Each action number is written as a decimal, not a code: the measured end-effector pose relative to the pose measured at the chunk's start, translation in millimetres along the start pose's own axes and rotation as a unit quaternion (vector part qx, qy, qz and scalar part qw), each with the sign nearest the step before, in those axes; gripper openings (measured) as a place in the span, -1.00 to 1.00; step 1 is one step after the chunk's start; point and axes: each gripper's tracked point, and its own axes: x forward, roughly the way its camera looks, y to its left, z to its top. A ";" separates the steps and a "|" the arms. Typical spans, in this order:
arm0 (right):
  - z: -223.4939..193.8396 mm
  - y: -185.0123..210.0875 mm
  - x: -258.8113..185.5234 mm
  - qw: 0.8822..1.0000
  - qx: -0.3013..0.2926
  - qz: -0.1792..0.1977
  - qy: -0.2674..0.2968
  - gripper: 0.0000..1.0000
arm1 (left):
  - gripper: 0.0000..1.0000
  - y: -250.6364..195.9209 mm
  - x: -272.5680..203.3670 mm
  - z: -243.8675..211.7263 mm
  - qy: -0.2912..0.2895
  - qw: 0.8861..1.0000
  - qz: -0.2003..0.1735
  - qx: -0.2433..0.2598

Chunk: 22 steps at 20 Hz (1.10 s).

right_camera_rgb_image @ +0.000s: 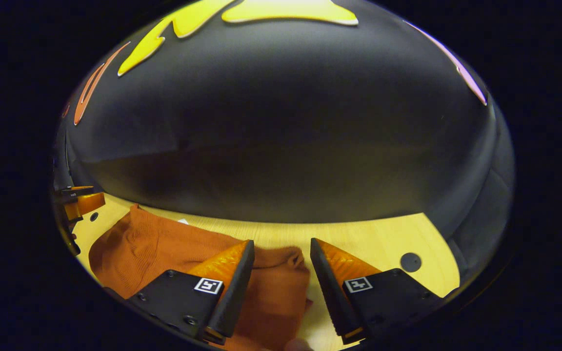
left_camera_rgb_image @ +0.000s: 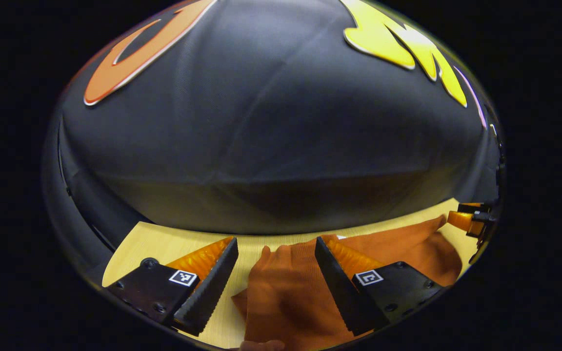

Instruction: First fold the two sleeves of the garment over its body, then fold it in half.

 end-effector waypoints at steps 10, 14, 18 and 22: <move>129.0 42.5 -194.4 0.989 -0.012 -0.002 -0.145 0.74 | 1.00 3.5 -189.5 127.7 -0.171 0.984 0.023 -0.042; 150.5 60.0 -277.4 0.980 0.014 0.012 -0.197 0.76 | 1.00 -6.0 -271.4 150.0 -0.220 0.975 0.021 -0.005; 141.7 77.9 -354.1 0.970 -0.002 0.020 -0.242 0.77 | 0.99 -21.0 -335.2 144.2 -0.236 0.972 0.009 0.012; 123.1 79.9 -402.3 0.965 0.001 0.024 -0.262 0.77 | 0.99 -30.7 -378.8 117.2 -0.226 0.974 0.009 0.003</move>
